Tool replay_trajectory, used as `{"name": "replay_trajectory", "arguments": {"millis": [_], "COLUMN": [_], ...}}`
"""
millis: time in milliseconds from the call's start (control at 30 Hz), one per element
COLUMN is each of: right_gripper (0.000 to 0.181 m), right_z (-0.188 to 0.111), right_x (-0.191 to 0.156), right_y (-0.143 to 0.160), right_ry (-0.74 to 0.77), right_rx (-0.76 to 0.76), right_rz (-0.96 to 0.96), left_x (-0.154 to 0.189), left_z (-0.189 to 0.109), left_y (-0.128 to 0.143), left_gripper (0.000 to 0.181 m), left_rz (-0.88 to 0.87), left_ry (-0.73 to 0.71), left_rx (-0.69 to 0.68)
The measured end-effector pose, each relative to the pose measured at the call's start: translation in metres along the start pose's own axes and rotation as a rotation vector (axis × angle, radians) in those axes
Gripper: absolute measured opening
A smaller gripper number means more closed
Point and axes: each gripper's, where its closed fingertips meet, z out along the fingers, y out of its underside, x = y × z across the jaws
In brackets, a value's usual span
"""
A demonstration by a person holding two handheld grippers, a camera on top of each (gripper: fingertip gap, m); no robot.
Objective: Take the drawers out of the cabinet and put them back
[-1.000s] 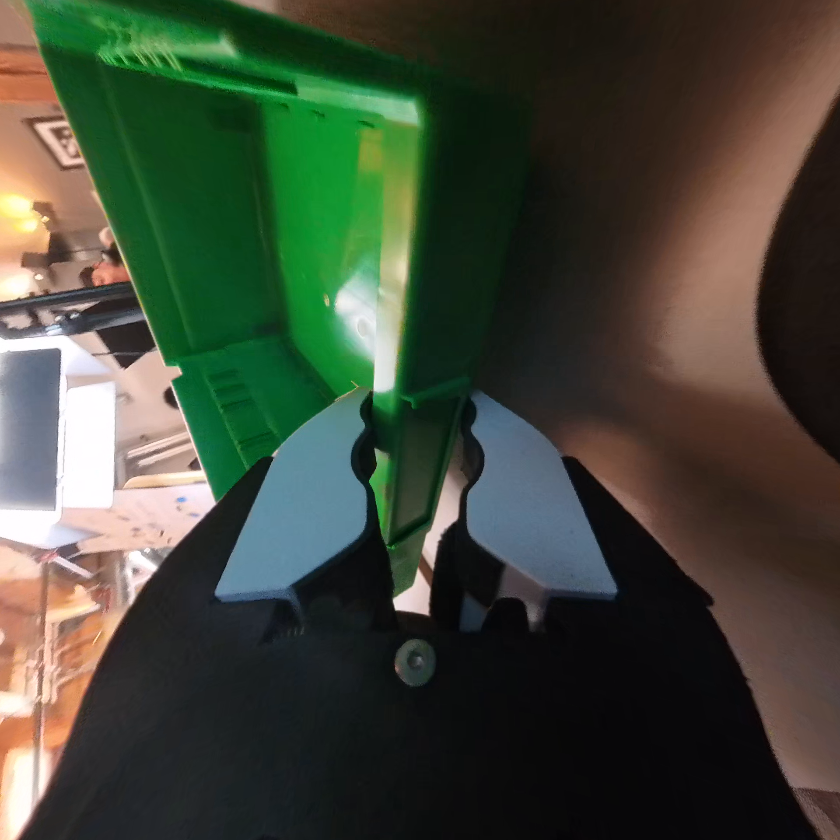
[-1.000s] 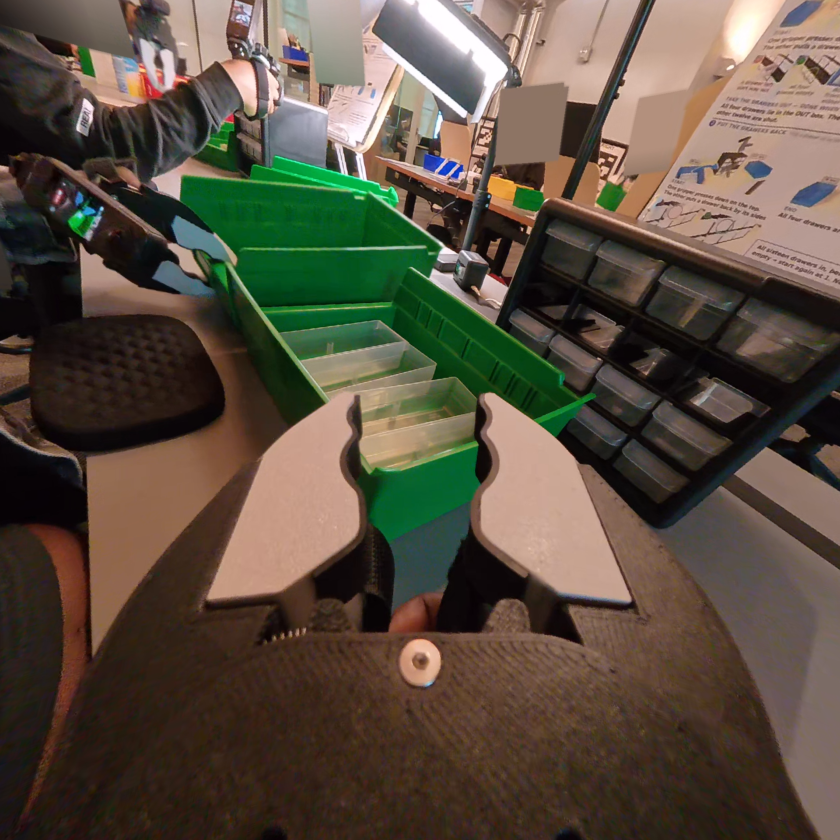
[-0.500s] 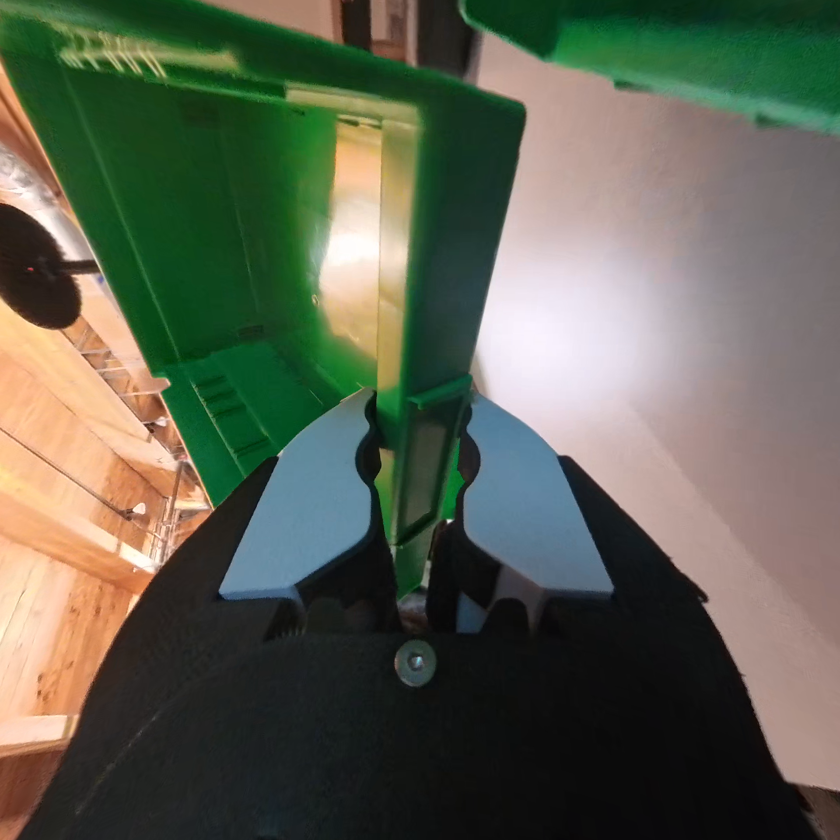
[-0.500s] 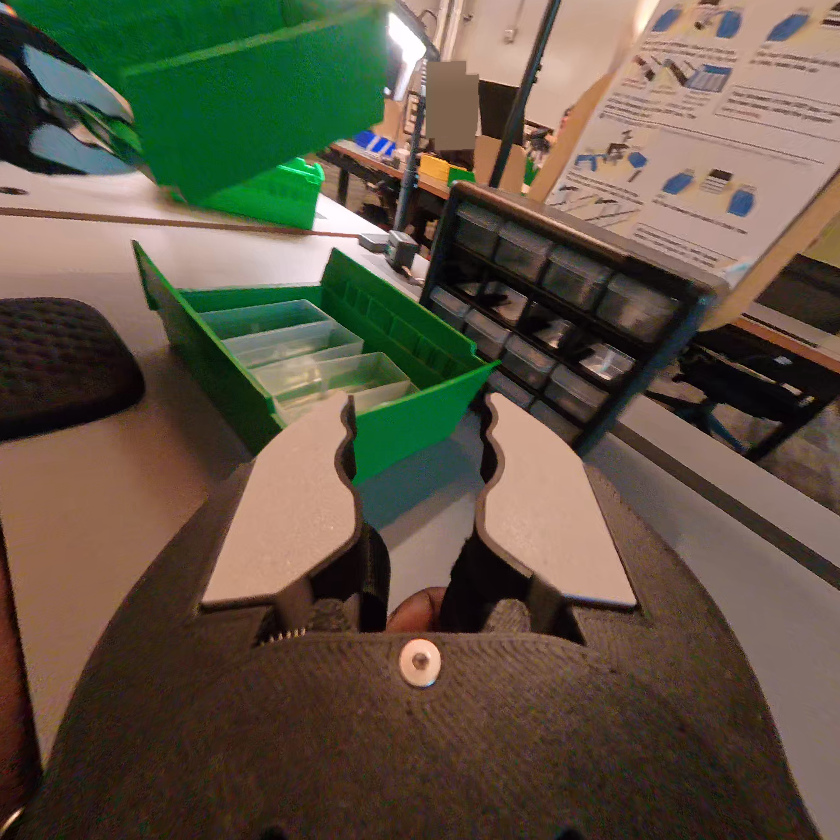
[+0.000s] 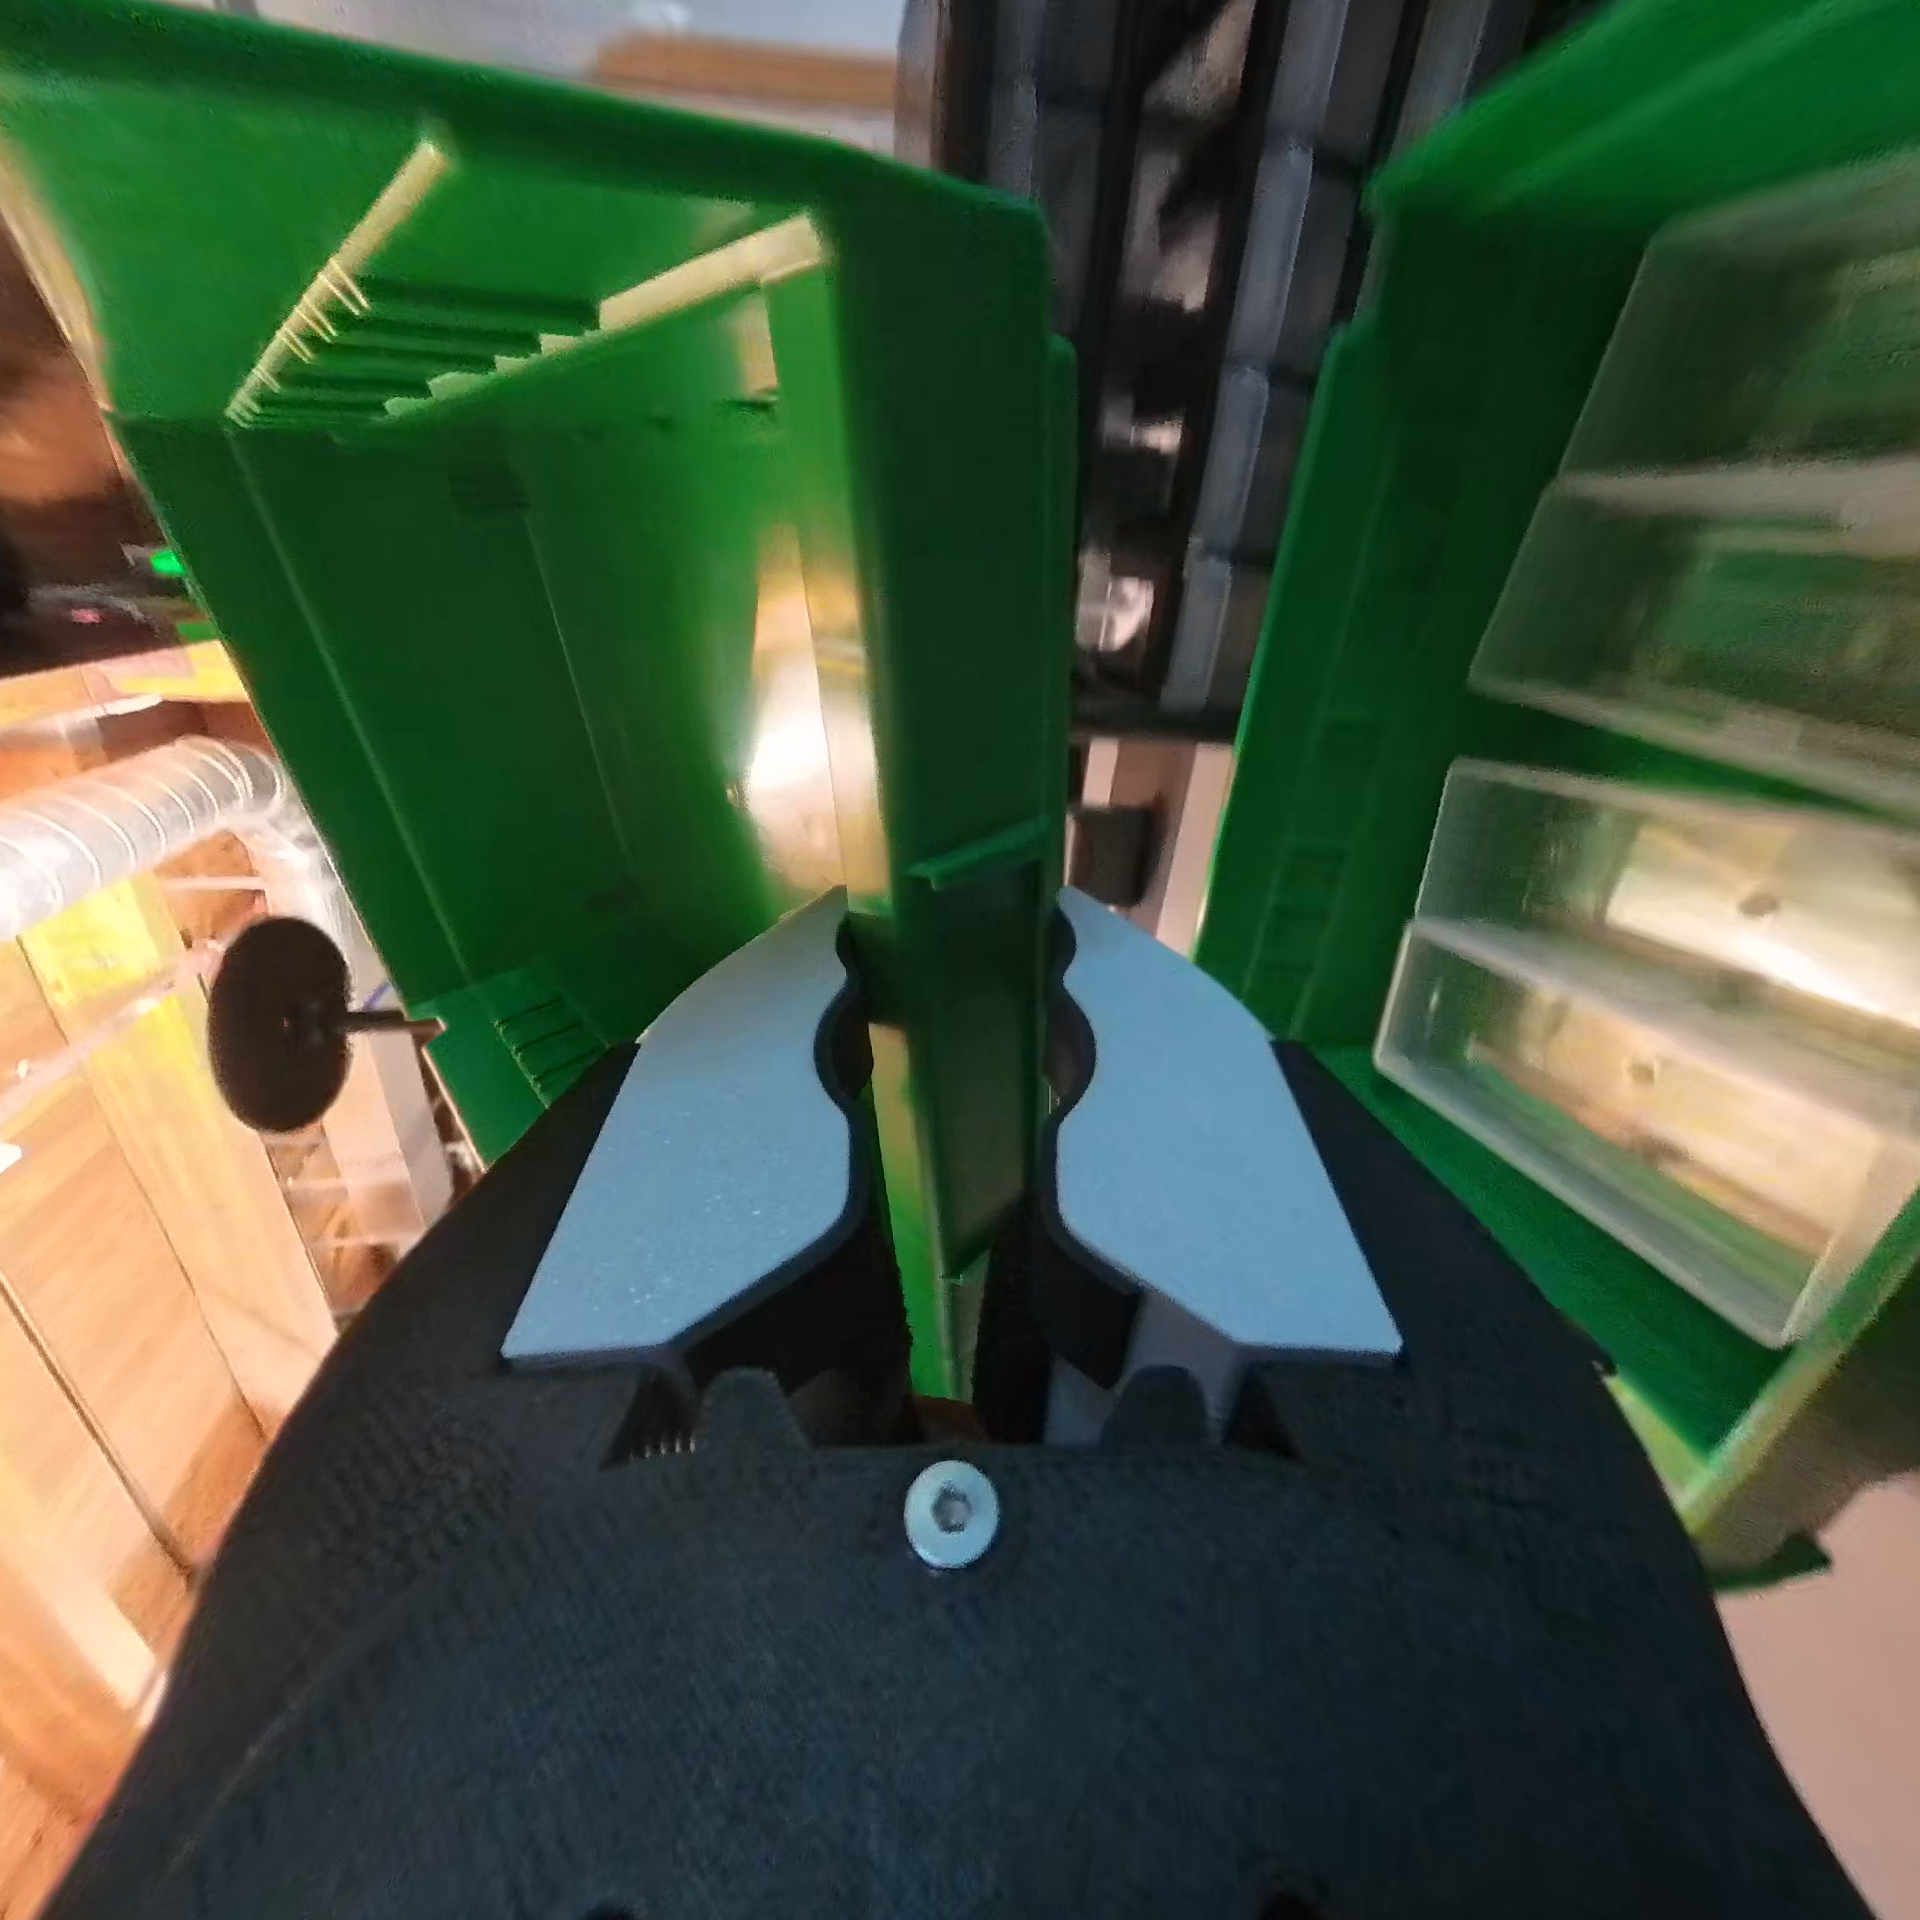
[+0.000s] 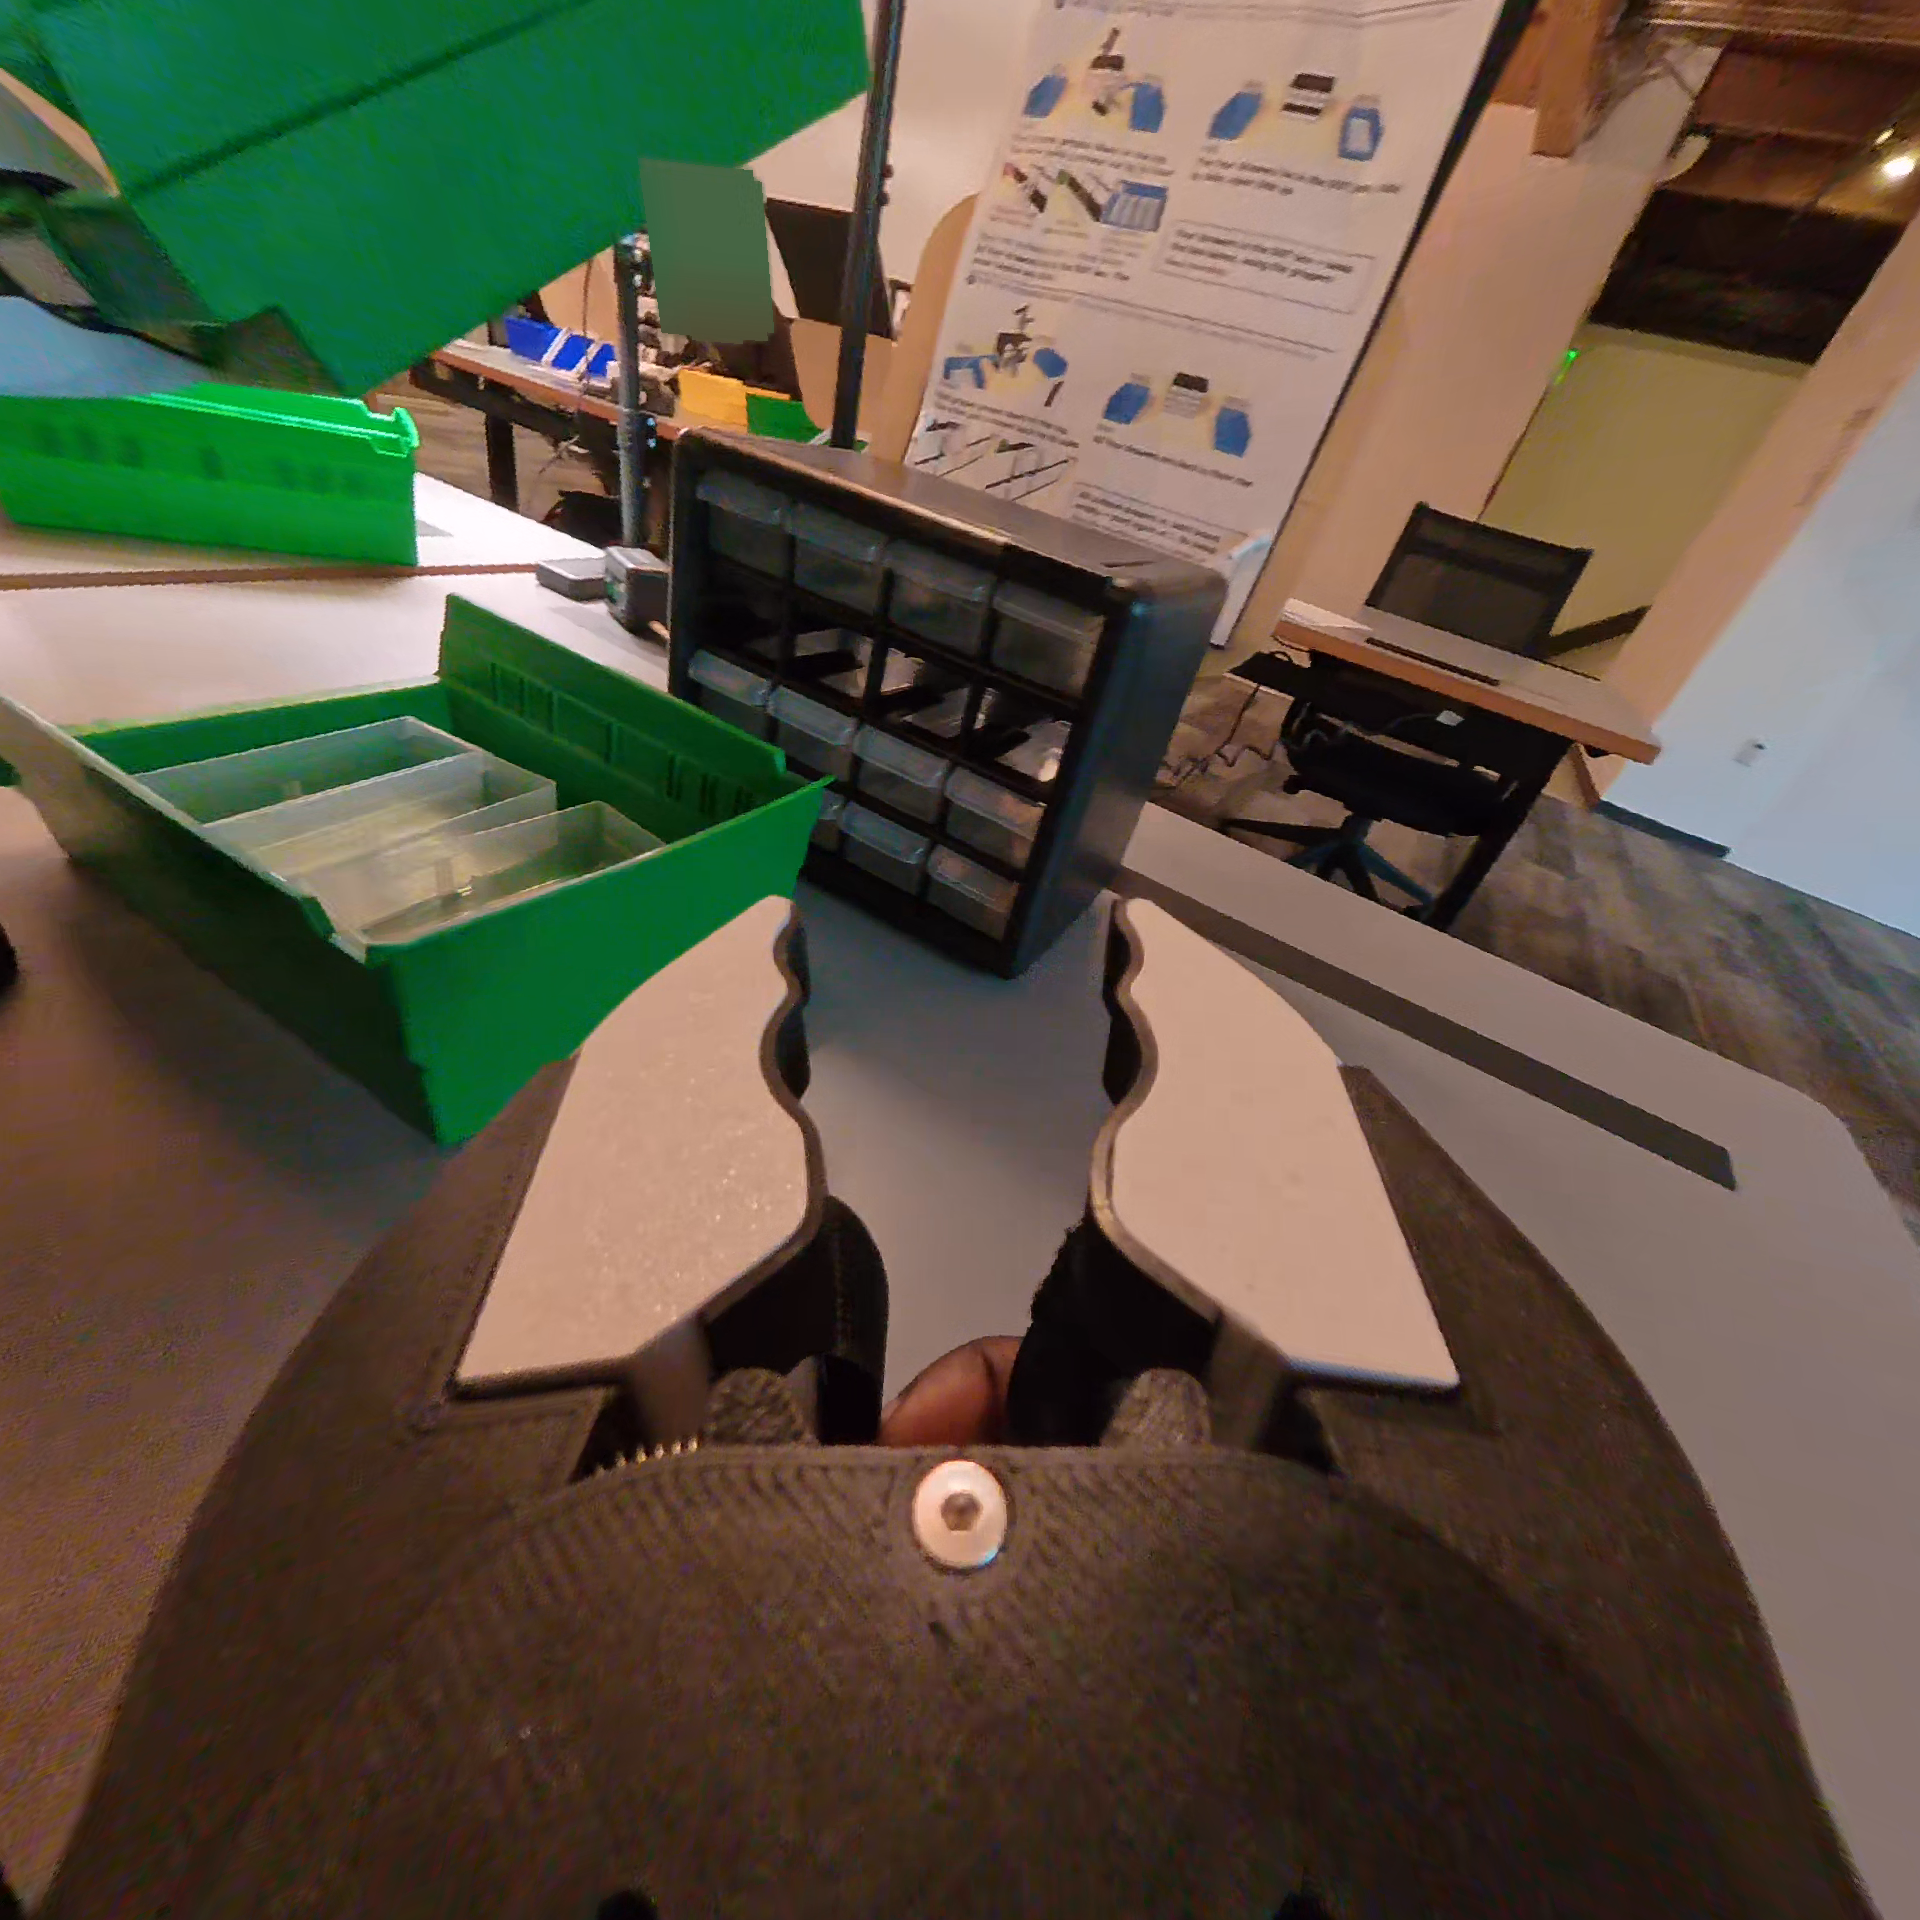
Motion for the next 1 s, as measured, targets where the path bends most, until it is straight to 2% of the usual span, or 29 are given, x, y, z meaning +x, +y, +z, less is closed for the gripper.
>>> {"name": "replay_trajectory", "arguments": {"millis": [233, 367, 567, 800, 1000], "right_gripper": [0.054, 0.053, 0.051, 0.051, 0.051], "right_z": [-0.024, -0.046, -0.077, -0.095, -0.098], "right_x": [0.032, 0.054, 0.083, 0.102, 0.109], "right_y": [0.002, -0.001, 0.000, 0.007, 0.016], "right_ry": [0.100, 0.171, 0.277, 0.345, 0.354], "right_rx": [0.002, 0.021, 0.036, 0.036, 0.024], "right_rz": [0.021, 0.039, 0.074, 0.088, 0.104], "left_x": [0.006, 0.023, 0.063, 0.133, 0.185], "left_z": [0.021, 0.025, 0.030, 0.043, 0.068], "left_y": [-0.118, -0.181, -0.256, -0.317, -0.336], "left_gripper": [0.030, 0.030, 0.030, 0.031, 0.032], "left_rz": [0.088, 0.164, 0.265, 0.345, 0.399], "left_ry": [0.060, 0.103, 0.218, 0.372, 0.456], "left_rx": [0.171, 0.296, 0.425, 0.507, 0.487]}}
